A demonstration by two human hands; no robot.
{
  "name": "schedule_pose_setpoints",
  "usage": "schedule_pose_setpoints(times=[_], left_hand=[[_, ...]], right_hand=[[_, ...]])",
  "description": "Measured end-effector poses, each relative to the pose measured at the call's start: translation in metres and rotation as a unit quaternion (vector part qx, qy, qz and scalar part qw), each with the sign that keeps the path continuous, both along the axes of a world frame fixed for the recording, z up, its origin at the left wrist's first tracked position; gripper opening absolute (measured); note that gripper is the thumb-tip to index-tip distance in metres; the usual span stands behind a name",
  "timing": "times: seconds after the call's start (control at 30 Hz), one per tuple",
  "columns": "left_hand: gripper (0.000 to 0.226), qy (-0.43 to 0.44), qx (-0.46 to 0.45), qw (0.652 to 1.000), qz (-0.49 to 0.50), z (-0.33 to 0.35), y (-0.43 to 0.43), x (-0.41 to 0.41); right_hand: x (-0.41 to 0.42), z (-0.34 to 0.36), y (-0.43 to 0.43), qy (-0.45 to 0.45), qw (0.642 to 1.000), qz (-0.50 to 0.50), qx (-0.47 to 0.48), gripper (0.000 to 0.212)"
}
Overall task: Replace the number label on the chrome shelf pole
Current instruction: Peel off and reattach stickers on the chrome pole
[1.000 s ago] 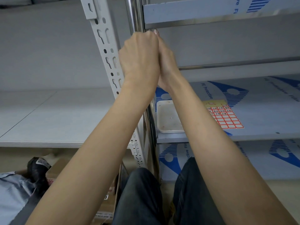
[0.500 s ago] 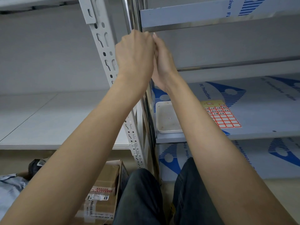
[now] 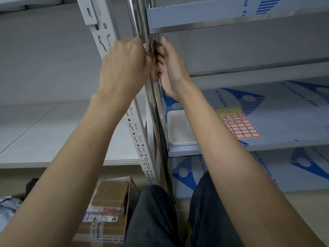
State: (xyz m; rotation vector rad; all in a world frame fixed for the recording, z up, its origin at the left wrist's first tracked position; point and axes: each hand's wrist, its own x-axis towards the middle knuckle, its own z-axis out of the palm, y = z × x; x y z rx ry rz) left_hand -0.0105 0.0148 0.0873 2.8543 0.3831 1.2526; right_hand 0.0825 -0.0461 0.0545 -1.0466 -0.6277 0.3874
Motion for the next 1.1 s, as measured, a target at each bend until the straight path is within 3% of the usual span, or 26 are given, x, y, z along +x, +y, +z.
schedule_pose_setpoints(times=[0.23,0.43,0.9,1.1], left_hand=[[0.033,-0.006,0.033,0.999,-0.004,-0.004,0.008,0.007],[0.022,-0.013,0.053,0.998,0.017,-0.004,0.015,0.014],[0.031,-0.049,0.121,0.991,-0.006,-0.011,0.025,0.013],[0.028,-0.088,0.064,0.994,-0.019,-0.012,0.028,0.009]], right_hand=[[-0.002,-0.001,0.000,0.022,0.999,0.005,0.031,0.047],[0.004,-0.003,0.003,0.006,1.000,0.001,-0.011,0.053],[0.006,-0.007,0.004,0.023,1.000,-0.014,0.004,0.053],[0.001,-0.006,0.001,0.014,1.000,-0.020,-0.002,0.049]])
